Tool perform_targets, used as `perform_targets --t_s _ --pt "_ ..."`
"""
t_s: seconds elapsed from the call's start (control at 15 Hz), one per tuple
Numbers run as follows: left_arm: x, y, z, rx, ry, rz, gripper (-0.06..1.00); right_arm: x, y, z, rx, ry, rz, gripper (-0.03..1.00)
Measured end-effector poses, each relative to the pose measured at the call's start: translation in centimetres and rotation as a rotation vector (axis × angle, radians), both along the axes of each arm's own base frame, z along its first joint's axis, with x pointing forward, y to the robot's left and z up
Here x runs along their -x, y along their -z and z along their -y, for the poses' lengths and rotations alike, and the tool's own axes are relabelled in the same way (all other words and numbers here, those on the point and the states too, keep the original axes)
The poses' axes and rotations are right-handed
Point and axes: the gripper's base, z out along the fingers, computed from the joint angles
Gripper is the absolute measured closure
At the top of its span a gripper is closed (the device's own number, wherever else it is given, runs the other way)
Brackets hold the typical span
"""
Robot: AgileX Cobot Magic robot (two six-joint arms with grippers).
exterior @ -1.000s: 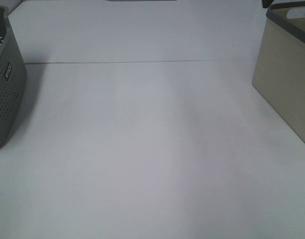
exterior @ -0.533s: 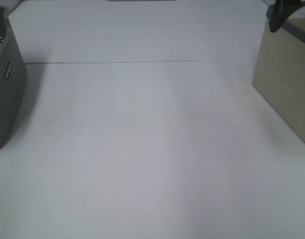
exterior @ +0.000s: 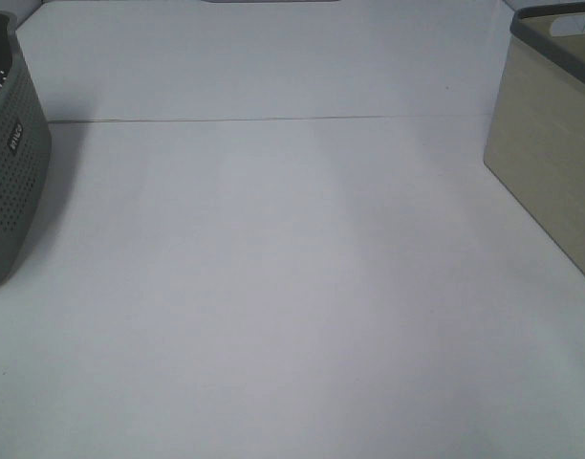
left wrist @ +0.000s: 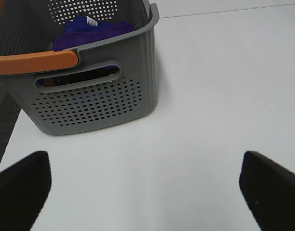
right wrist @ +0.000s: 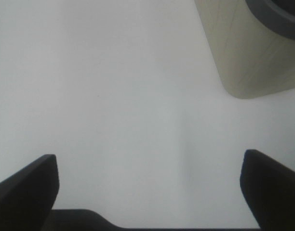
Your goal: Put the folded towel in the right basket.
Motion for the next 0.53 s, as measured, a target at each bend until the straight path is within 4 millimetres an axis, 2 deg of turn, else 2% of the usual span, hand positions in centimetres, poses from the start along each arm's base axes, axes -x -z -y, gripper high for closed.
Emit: perform_targets --t_s 0.13,0.27,0.33,0.53 --pt "0.0 0.0 0.0 0.000 0.000 0.000 -0.05 3.4 0.9 0.6 0.002 -0.016 0.061 -0.01" --pt "0.0 0.0 0.0 0.000 0.000 0.000 -0.05 5.6 1.2 1.0 0.015 -0.047 0.116 -0.01" --pt "0.0 0.0 0.0 0.000 0.000 0.000 -0.05 7.9 1.7 1.1 0.023 -0.104 0.209 -0.01" --pt "0.0 0.0 0.0 0.000 0.000 0.000 -0.05 10.4 3.6 1.0 0.008 -0.187 0.292 -0.01"
